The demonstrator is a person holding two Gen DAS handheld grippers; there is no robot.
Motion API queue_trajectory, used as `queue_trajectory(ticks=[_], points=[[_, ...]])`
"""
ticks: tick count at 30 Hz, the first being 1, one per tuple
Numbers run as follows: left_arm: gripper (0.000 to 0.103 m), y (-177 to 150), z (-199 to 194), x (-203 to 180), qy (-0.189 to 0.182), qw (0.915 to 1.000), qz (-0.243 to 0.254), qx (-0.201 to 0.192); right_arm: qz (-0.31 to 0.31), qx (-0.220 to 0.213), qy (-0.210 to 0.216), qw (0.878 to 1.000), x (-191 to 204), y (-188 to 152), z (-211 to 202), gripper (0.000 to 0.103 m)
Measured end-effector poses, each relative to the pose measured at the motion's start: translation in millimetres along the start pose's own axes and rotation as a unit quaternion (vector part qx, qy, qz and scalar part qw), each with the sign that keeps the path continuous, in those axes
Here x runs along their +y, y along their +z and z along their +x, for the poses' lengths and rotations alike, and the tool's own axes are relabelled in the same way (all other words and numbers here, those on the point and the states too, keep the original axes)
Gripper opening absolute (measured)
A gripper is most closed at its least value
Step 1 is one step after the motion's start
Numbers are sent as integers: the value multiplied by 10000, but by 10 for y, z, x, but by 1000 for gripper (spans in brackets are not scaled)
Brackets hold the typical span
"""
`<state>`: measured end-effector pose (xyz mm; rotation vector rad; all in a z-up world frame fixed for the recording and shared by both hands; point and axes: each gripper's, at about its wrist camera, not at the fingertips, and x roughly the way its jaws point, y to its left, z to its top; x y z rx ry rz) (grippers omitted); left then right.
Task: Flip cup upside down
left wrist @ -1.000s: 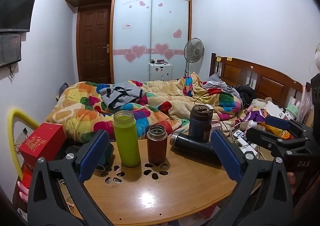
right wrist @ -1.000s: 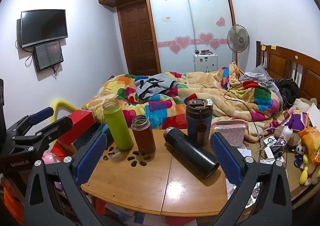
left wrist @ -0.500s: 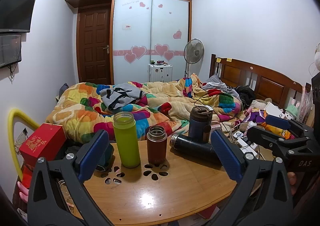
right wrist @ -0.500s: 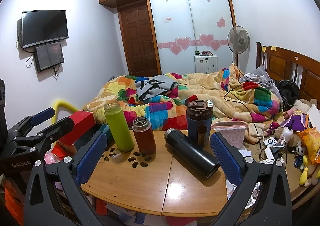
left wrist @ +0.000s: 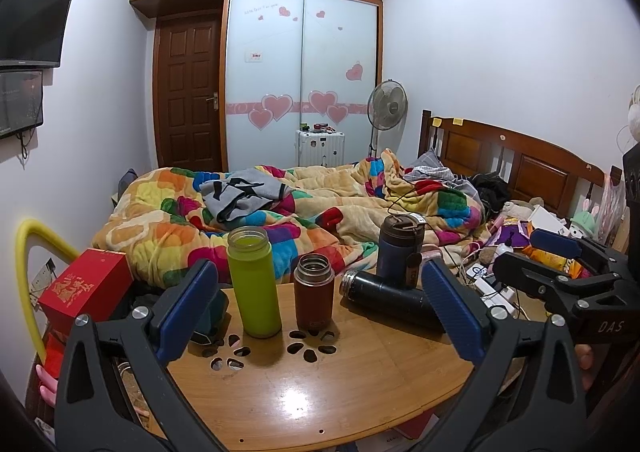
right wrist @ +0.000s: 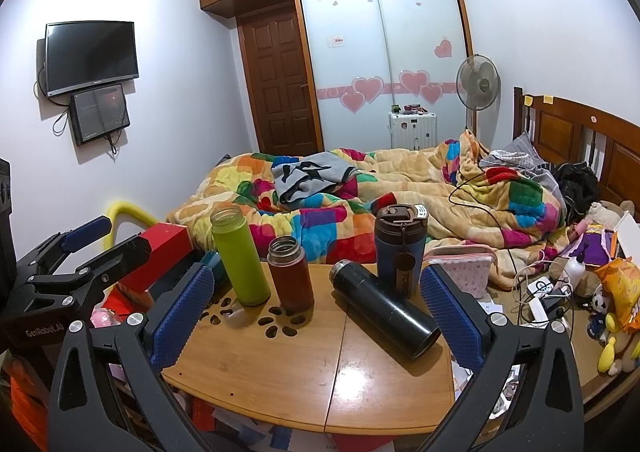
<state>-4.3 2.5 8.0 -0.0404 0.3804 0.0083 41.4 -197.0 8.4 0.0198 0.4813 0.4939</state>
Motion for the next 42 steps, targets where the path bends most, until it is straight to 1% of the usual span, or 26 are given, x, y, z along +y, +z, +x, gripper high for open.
queue_trajectory(ticks=[42], points=[[103,52,-25,-11,-18,10000,9,-30,-53,8,47,10000,72,34,6,103]])
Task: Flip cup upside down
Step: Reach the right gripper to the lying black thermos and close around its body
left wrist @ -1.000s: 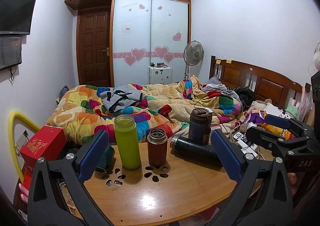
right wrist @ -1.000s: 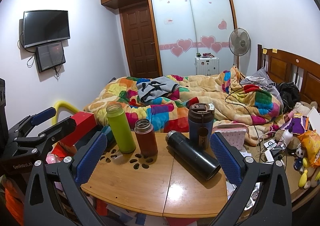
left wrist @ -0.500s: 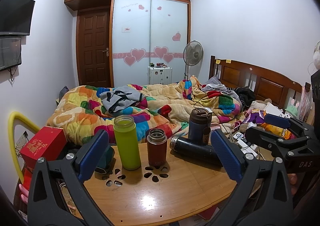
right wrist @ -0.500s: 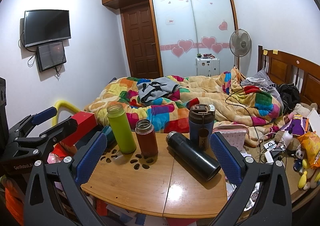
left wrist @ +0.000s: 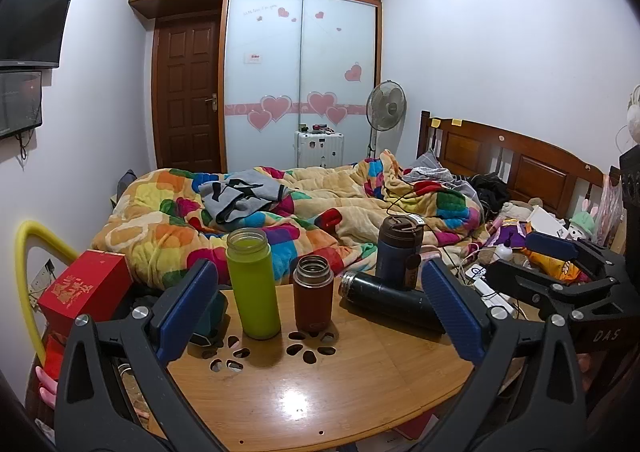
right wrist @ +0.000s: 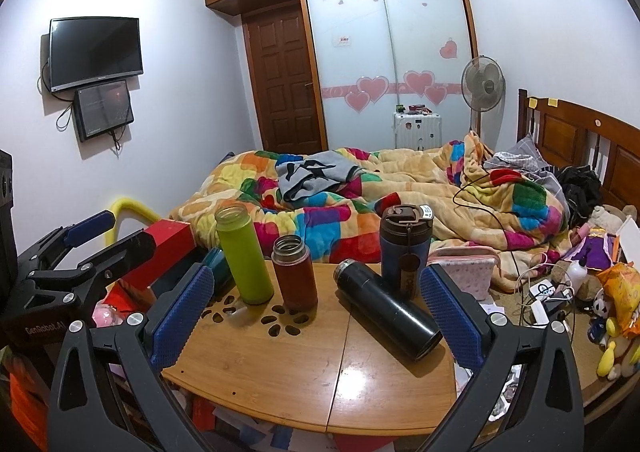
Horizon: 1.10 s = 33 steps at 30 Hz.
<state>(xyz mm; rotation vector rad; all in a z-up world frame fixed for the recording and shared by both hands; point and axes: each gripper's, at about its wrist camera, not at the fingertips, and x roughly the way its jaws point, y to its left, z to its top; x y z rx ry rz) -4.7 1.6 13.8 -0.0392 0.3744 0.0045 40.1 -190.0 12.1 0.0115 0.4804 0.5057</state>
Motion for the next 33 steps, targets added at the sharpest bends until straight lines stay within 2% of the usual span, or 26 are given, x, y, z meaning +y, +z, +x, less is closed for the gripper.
queue_trajectory(ticks=[11,16,20,27,33], points=[[103,-77,206,10,32,10000,41,-2,-12,107,-65,9999,-134,-69,160,103],[103,-261,448,34,150,9998,82,-36,7,417,-229,9989,-386,-182,431,103],[103,-459,674,50,97,9999,83,78,75,980,-328,9946,-703,-331,816,103],[103,-836,1013,47,-38,9991,42,426,154,2112,-346,9767,-1218,-643,1587,102],[103,-1075,1181,42,-72,9975,8,710,26,2913,-32,9566,-1356,-825,2101,92]])
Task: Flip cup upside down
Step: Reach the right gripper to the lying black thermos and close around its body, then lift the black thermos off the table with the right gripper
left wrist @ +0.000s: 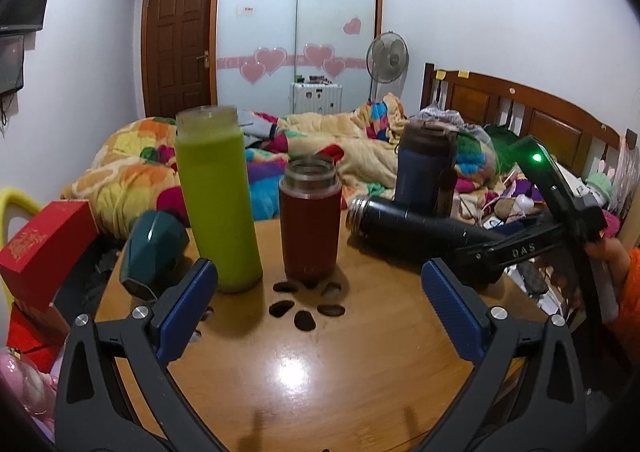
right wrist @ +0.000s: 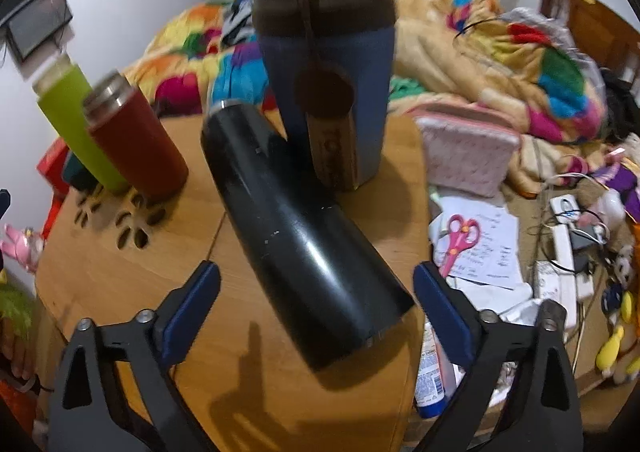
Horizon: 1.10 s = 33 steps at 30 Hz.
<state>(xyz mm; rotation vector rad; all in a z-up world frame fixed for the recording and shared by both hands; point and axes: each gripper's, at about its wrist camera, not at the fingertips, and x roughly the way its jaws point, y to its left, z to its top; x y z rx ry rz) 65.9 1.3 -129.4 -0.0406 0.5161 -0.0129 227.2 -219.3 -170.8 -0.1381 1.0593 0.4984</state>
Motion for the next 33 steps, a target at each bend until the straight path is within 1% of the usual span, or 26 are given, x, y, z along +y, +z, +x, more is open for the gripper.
queue_trajectory(ticks=[3,4,6,9,12,13,15,16,21,26,30,33], points=[[103,-91,64,10,9,10000,27,71,-251,282,-44,9993,0,38,159,85],[103,-117,85,9,13,10000,32,85,-358,352,-55,9987,6,49,207,85],[103,-148,107,2,25,9999,53,83,-556,352,-72,9978,39,26,238,83],[103,-184,118,-23,33,9999,109,43,-735,417,-94,9964,91,-7,211,77],[103,-204,125,-51,21,9998,168,43,-797,446,125,9957,154,-71,158,65],[103,-210,131,-66,39,9998,194,42,-771,461,251,9956,176,-108,133,64],[103,-232,142,-98,40,9996,259,58,-705,433,342,9960,221,-168,89,61],[103,-240,149,-109,21,9995,296,79,-686,401,383,9961,265,-216,59,61],[103,-282,140,-205,-104,9987,498,93,-501,252,297,9980,443,-406,-134,61],[103,-347,182,-310,-283,9973,667,95,-535,10,186,9984,532,-408,-463,61],[103,-384,279,-412,-623,9954,696,231,-677,-106,187,9975,642,-377,-746,61],[103,-395,306,-552,-727,9928,936,175,-849,-147,179,9961,755,-376,-895,61]])
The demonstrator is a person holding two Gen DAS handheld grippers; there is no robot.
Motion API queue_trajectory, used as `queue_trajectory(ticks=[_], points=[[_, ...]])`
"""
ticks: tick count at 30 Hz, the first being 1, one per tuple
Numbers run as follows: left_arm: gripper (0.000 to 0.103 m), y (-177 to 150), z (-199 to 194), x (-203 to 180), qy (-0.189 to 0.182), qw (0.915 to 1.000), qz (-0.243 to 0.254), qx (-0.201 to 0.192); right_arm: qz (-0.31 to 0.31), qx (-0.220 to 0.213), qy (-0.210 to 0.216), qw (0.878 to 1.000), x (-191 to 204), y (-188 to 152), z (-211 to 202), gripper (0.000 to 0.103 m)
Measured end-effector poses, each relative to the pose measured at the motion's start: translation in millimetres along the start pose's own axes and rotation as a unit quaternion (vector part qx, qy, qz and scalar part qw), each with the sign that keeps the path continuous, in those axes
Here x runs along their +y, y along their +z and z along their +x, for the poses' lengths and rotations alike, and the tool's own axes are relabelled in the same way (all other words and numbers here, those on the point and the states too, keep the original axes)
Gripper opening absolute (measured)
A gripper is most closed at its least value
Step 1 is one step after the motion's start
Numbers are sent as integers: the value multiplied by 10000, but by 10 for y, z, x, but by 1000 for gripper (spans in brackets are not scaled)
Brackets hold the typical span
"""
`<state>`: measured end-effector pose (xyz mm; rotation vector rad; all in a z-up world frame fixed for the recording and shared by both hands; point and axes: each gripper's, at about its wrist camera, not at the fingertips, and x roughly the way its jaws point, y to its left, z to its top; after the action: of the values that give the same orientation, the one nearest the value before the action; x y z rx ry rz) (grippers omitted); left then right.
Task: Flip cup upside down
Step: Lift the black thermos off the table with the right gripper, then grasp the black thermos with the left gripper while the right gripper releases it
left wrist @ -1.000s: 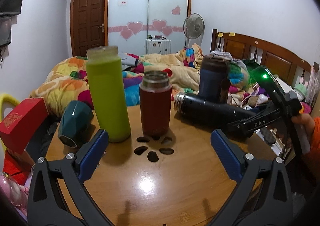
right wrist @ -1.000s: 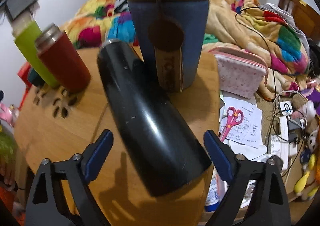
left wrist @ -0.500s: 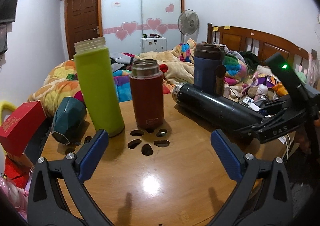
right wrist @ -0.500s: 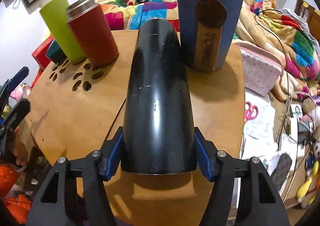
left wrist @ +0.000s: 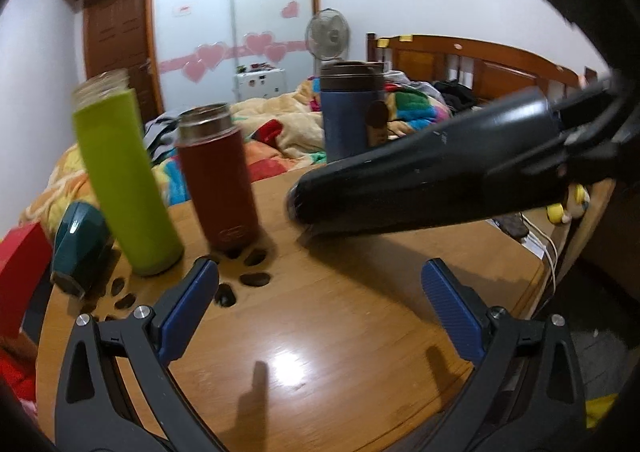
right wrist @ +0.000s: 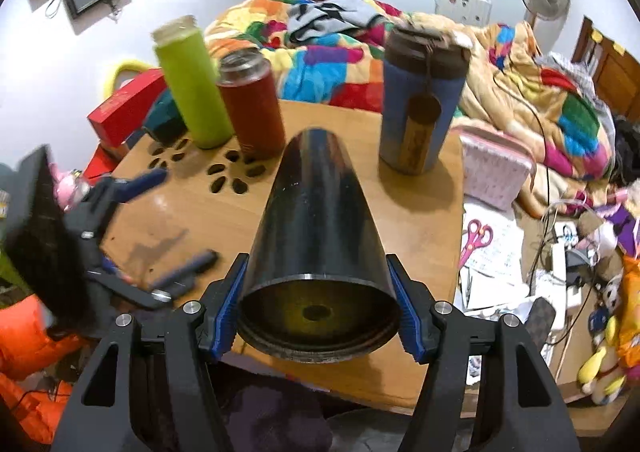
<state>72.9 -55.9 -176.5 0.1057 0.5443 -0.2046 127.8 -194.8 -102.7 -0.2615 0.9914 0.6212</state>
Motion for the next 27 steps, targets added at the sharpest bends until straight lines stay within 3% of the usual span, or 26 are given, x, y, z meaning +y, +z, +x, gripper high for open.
queue_trajectory(ticks=[8,17,21,27], points=[[102,56,-44,-301,-44,9968,664,-442,-749,38,111,9971,288,9,-202,61],[84,122,-195,-452,-333,9932,868,-704,-1601,4,279,9867,535,-35,-383,61],[75,152,-258,-440,-76,9930,869,-791,-1597,-114,306,9866,555,-24,-506,61],[66,274,-299,-239,11,9951,641,-747,-1294,-544,351,9895,512,14,-741,61]])
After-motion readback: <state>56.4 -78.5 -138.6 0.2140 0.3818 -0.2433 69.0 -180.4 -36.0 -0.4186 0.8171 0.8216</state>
